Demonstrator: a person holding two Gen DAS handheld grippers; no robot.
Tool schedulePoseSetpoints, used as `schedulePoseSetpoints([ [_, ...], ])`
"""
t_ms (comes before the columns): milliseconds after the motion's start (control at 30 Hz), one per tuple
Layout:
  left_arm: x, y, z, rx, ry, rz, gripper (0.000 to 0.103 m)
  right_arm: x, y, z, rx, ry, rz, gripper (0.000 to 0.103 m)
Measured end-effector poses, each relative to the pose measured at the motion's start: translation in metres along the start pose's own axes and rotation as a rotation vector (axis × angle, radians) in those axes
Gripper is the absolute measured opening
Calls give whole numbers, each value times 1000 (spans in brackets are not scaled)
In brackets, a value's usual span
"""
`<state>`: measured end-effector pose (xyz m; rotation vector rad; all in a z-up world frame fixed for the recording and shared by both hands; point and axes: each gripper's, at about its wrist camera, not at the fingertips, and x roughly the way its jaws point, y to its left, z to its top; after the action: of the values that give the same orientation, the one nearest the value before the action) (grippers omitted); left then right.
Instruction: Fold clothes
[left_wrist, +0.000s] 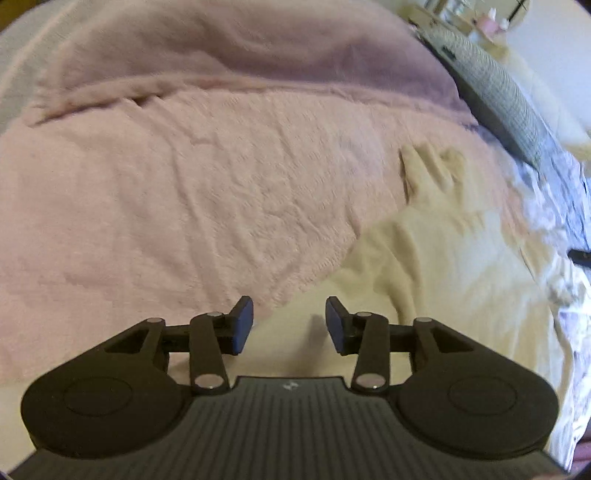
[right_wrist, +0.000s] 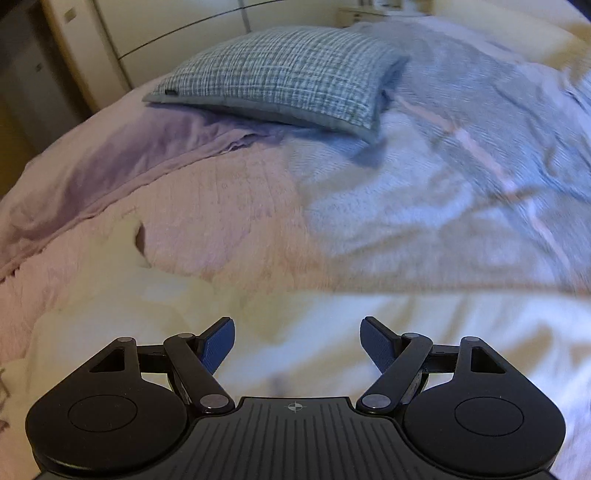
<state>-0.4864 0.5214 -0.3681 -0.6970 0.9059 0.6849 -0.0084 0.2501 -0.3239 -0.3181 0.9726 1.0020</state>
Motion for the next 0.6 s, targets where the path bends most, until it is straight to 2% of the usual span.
schedulePoseSetpoints([
  [67, 17, 4, 3, 26, 35, 10, 42, 17, -6, 6, -21, 17, 12, 78],
  [100, 21, 5, 4, 41, 44, 21, 35, 25, -9, 9, -32, 26, 18, 78],
  [167, 27, 6, 4, 68, 53, 31, 1, 38, -14, 13, -38, 41, 23, 78],
  [233, 18, 3, 1, 94, 0, 54, 0, 49, -17, 15, -38, 56, 24, 78],
  [333, -4, 9, -11, 28, -123, 126, 0, 58, -24, 17, -28, 74, 34, 78],
  [433, -3, 21, -22, -53, -111, 265, 0, 64, -29, 18, -24, 93, 47, 78],
  [500, -8, 20, -20, -72, -120, 257, 0, 67, -28, 19, -24, 99, 57, 78],
  [533, -11, 18, -15, -89, -131, 217, 0, 68, -27, 21, -27, 99, 65, 78],
  [567, -14, 16, -10, -107, -142, 177, 4, 70, -26, 23, -28, 99, 80, 78],
  [600, -18, 15, -6, -125, -153, 136, 14, 72, -24, 26, -28, 100, 103, 78],
])
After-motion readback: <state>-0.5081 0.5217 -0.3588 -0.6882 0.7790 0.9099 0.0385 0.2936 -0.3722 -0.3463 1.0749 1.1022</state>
